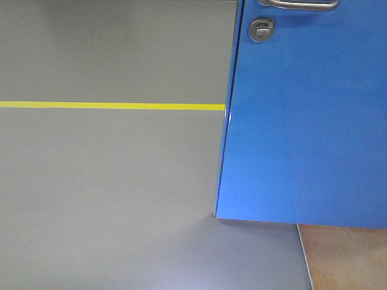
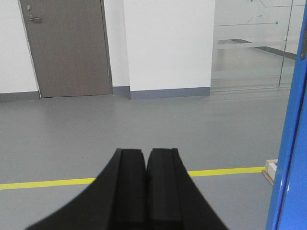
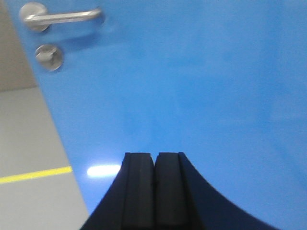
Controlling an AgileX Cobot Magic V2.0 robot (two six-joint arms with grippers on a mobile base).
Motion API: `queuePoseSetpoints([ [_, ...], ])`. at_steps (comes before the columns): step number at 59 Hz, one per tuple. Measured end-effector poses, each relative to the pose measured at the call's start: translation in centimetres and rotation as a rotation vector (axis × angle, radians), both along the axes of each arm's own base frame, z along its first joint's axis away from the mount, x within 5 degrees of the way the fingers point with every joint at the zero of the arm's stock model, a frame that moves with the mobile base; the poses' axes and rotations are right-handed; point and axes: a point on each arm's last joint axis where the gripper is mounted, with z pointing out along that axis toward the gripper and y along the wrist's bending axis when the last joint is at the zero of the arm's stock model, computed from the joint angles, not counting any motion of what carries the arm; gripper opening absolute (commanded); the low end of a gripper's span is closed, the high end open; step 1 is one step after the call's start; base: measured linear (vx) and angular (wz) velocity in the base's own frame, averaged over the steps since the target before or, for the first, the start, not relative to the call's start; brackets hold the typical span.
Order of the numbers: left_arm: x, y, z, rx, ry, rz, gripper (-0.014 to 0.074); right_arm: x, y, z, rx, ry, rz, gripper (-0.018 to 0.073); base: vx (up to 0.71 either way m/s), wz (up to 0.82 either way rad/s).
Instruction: Move to blue door and open it
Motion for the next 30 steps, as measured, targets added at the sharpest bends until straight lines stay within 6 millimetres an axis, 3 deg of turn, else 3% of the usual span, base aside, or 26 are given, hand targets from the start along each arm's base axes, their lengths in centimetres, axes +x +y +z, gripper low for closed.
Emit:
queuePoseSetpoints([
  [19,0.0,0.0,0.0,0.000,0.000,0.000,0.0073,1.5,0.2,-5.9,-0.006,-0.014,0.071,-0.0001,0.00,0.00],
  [30,0.0,0.0,0.0,0.000,0.000,0.000,0.0073,1.6,0.4,-5.5,-0.020,-0.095,0.093,-0.0001,0.00,0.00],
])
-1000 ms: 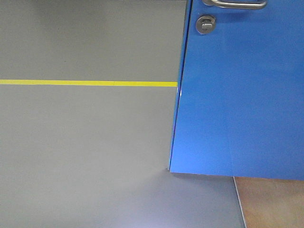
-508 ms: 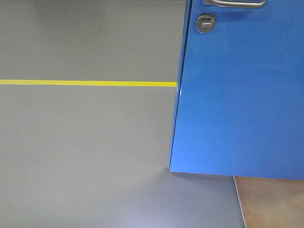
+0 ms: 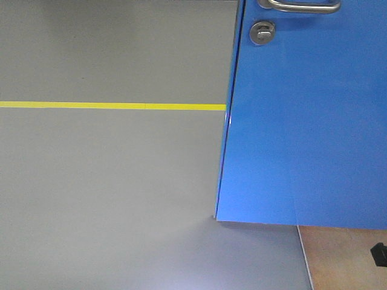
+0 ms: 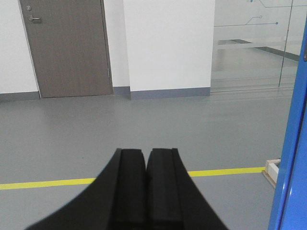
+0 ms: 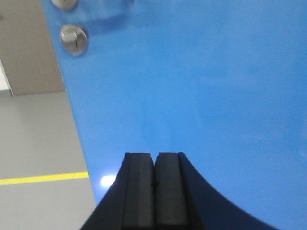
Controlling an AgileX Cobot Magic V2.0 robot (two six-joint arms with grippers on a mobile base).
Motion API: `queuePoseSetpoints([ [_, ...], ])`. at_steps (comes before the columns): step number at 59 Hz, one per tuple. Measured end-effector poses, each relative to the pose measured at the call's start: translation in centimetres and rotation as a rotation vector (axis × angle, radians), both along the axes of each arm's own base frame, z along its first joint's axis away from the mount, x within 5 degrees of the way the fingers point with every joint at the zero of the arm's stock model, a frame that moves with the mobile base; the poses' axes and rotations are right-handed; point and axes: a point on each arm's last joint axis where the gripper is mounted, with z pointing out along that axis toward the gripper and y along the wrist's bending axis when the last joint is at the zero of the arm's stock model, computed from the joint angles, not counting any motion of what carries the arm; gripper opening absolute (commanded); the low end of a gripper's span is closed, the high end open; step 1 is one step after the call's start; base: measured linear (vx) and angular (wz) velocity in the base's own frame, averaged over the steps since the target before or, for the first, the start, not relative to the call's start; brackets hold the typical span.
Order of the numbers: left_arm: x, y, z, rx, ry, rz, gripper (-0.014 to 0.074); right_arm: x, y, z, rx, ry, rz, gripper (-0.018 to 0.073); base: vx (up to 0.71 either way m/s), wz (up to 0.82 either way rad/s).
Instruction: Move to blue door and open it
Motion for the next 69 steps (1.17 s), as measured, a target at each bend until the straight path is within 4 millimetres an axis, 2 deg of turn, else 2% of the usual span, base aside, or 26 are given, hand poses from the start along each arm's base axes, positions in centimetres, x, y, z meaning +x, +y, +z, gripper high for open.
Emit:
queuePoseSetpoints([
  [20,0.00,0.00,0.00,0.000,0.000,0.000,0.0073,-0.01,0.14,-0.10,0.143,0.008,0.004,-0.0001,0.00,0.00],
  [69,0.00,0.00,0.00,0.000,0.000,0.000,0.0073,-0.01,0.14,-0.10,0.148,0.008,0.004,-0.0001,0.00,0.00],
])
